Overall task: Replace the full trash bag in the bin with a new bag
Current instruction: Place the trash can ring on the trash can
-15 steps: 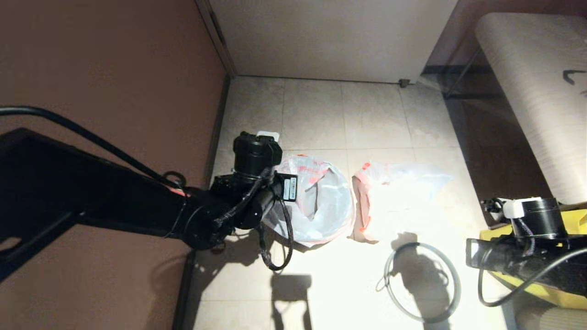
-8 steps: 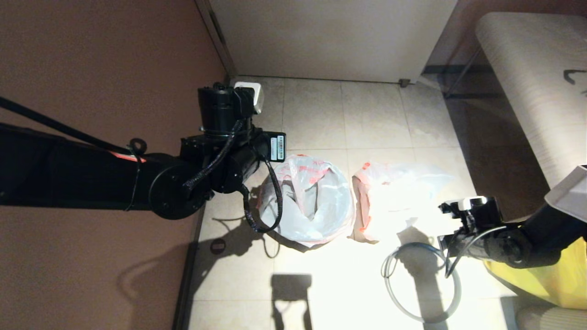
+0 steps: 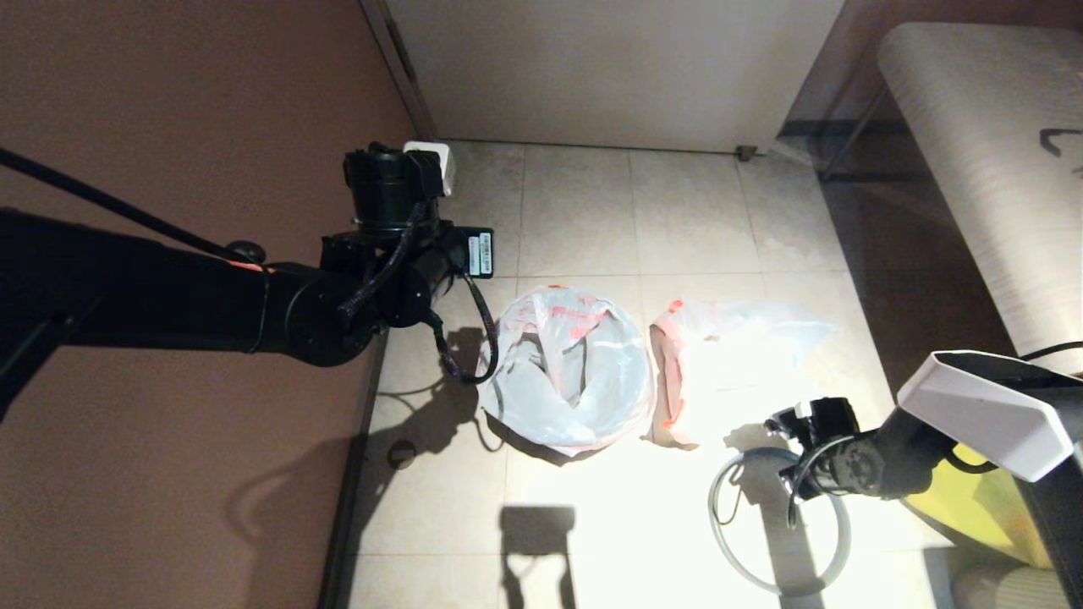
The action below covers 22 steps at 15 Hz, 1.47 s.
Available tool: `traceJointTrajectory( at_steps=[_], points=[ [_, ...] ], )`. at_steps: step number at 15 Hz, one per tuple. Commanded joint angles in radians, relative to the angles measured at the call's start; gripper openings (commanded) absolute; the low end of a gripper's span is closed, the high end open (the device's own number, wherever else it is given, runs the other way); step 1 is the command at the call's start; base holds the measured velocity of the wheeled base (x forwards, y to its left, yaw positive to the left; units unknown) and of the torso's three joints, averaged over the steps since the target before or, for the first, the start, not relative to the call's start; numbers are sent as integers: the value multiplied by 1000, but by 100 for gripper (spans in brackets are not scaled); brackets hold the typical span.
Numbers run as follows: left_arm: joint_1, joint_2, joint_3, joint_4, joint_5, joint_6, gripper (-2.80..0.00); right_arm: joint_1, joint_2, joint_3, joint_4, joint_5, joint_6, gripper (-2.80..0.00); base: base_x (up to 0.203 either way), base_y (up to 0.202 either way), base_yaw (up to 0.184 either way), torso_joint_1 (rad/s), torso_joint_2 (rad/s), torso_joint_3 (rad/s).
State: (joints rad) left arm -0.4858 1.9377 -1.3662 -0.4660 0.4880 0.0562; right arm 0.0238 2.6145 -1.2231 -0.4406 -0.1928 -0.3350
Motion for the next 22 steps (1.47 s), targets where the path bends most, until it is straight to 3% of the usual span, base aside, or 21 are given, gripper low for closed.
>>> traceJointTrajectory(
  at_steps=[1, 6, 7, 8, 14, 17, 18, 22],
  points=[
    [6, -16, -2, 2, 22, 2, -280, -1, 101, -72, 33, -2, -37, -280, 0, 0, 0, 0, 0, 0],
    [-7, -43, -4, -8, 70, 1, -280, -37, 211, -360, 137, 0, -64, -280, 0, 0, 0, 0, 0, 0],
    [-7, -42, -4, -8, 70, 1, -280, -51, 219, -399, 149, 2, -69, -204, 0, 0, 0, 0, 0, 0],
    [-8, -38, -4, -8, 70, 1, -280, -71, 223, -406, 151, 20, -97, 0, 0, 0, 0, 0, 0, 0],
    [-13, -24, -2, -56, 70, 1, -280, -131, 326, -567, 154, 38, -116, 0, 0, 0, 0, 0, 0, 0],
    [-14, -17, -5, -68, 70, 1, -280, -168, 374, -642, 184, 95, -130, 0, 0, 0, 0, 0, 0, 0],
    [-13, -17, -5, -72, 70, 1, -280, -172, 376, -648, 208, 101, -130, -280, 0, 0, 0, 0, 0, 0],
    [-13, -19, -7, -82, 70, 4, -280, -174, 380, -664, 215, 110, -125, -280, 0, 0, 0, 0, 0, 0]
  ],
)
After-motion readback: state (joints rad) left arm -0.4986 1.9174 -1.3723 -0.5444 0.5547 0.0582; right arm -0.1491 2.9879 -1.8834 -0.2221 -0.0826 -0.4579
